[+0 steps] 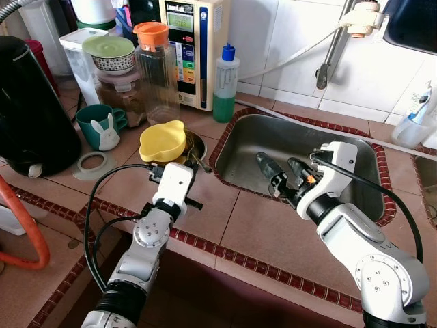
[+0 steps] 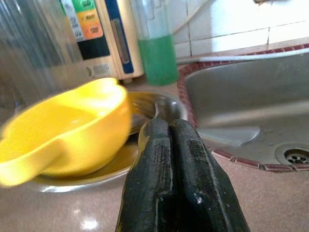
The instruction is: Kitchen organization
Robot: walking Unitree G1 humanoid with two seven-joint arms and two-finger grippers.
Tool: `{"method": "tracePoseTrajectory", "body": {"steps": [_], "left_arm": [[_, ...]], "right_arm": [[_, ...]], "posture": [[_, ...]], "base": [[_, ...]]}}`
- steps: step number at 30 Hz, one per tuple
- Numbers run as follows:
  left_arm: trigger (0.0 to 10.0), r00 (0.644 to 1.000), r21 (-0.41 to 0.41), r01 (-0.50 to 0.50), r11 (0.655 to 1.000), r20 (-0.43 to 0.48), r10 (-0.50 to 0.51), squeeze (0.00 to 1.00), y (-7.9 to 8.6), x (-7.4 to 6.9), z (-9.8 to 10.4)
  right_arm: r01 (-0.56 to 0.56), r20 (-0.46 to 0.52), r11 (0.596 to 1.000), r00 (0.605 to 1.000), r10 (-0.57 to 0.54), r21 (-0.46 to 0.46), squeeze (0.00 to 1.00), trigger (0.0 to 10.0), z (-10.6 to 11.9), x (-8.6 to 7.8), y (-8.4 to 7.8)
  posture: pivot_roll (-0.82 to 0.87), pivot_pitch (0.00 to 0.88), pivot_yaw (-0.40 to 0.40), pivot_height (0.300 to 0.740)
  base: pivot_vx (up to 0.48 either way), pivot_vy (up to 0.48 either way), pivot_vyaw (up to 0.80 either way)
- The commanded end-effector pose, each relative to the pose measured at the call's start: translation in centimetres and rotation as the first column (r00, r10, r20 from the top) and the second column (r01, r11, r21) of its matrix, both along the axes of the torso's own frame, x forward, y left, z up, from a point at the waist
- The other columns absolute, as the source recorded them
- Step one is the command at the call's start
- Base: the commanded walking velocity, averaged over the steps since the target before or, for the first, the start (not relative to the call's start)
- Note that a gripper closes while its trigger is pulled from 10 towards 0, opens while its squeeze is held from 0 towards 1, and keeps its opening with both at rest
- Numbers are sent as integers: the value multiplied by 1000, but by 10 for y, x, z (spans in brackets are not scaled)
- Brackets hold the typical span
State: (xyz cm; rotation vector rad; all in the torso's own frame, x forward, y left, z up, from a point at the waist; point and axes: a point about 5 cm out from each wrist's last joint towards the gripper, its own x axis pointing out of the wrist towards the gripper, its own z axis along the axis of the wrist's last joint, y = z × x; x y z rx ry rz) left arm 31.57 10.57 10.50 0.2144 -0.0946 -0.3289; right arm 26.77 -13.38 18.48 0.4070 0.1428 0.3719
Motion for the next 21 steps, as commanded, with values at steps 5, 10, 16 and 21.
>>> {"method": "tracePoseTrajectory", "body": {"steps": [5,10,16,21], "left_arm": [[0,996,12,20,1000,90,-21,0,-9,3,23],[0,992,60,-35,998,123,27,0,-6,2,29],[0,984,112,-109,988,151,91,0,2,-1,31],[0,961,140,-152,978,254,113,0,4,-2,47]], "right_arm": [[5,25,1000,1000,-5,-4,0,10000,6,0,0],[5,25,1000,1000,-5,-3,0,10000,6,0,0],[4,25,1000,1000,-3,-4,0,10000,6,0,0],[4,30,1000,1000,-4,-5,0,10000,6,1,-1]], "posture": [[28,0,-13,740],[29,0,-12,740],[31,0,-13,740],[34,0,-15,740]], "base": [[0,0,0],[0,0,0],[0,0,0],[0,0,0]]}}
